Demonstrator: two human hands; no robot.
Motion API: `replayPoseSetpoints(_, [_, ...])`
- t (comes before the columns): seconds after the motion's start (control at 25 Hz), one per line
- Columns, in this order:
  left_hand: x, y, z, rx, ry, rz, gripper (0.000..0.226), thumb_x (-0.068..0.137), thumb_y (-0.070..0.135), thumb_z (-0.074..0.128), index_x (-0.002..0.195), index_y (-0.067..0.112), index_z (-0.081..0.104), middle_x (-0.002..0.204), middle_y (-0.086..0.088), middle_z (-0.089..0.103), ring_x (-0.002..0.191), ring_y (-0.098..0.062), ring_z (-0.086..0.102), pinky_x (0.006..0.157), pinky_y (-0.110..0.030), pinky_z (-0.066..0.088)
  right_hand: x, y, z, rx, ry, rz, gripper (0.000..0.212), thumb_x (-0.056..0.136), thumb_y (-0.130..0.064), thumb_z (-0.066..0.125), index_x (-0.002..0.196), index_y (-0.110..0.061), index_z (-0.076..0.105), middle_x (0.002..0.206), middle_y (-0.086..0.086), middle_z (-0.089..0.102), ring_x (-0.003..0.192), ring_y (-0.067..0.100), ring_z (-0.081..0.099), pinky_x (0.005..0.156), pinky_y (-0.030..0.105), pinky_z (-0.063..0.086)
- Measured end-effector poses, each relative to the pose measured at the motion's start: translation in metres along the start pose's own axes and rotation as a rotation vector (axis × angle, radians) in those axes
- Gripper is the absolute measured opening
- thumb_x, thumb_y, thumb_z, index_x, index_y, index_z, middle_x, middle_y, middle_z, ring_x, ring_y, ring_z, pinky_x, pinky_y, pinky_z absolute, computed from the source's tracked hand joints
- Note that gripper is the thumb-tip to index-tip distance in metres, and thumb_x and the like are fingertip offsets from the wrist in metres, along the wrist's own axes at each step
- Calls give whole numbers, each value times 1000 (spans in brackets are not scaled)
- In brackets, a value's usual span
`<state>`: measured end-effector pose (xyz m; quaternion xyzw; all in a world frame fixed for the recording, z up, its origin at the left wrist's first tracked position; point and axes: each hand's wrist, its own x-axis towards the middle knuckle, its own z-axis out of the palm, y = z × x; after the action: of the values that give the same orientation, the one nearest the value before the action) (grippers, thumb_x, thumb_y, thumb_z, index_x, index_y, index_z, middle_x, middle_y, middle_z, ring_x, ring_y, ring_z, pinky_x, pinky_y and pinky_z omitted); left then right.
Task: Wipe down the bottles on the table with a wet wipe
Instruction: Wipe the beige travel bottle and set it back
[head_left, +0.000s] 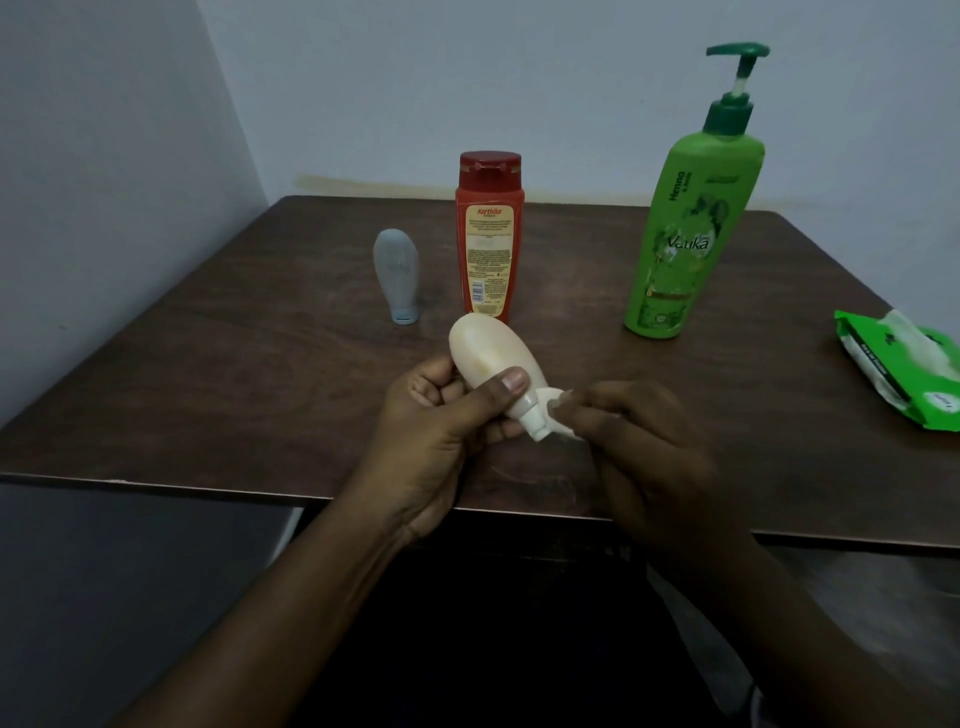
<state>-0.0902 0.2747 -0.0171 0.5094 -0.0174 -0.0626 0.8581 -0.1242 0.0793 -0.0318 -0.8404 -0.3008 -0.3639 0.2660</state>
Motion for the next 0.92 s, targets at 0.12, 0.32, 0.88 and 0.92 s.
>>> replayPoseSetpoints(0.12, [0,0,0,-6,-12,-2,47,79,7,76,124,-5,65,111,-24,76,98,-30,77,75,-34,64,0,6,3,-4,-13,47,27,93,1,54,114,-1,72,111,12,66,100,25,62,82,38,50])
replayPoseSetpoints(0.32, [2,0,-3,-35,-34,-25,54,79,7,74,131,-2,61,113,-17,77,104,-26,74,79,-31,64,-2,5,2,72,8,59,26,93,2,55,111,-3,73,112,10,66,102,24,62,82,39,50])
replayPoseSetpoints(0.88, [-4,3,-1,-61,-51,-49,59,78,5,74,136,9,62,113,-11,74,107,-17,73,98,-35,58,0,7,9,-81,31,41,26,92,3,55,112,0,73,109,15,67,96,31,62,79,42,50])
replayPoseSetpoints(0.92, [-4,4,-1,-56,-60,-56,60,79,4,72,137,9,61,117,-11,75,110,-17,73,100,-37,57,1,10,10,-47,33,101,29,88,6,56,112,0,72,109,14,67,96,30,62,78,45,50])
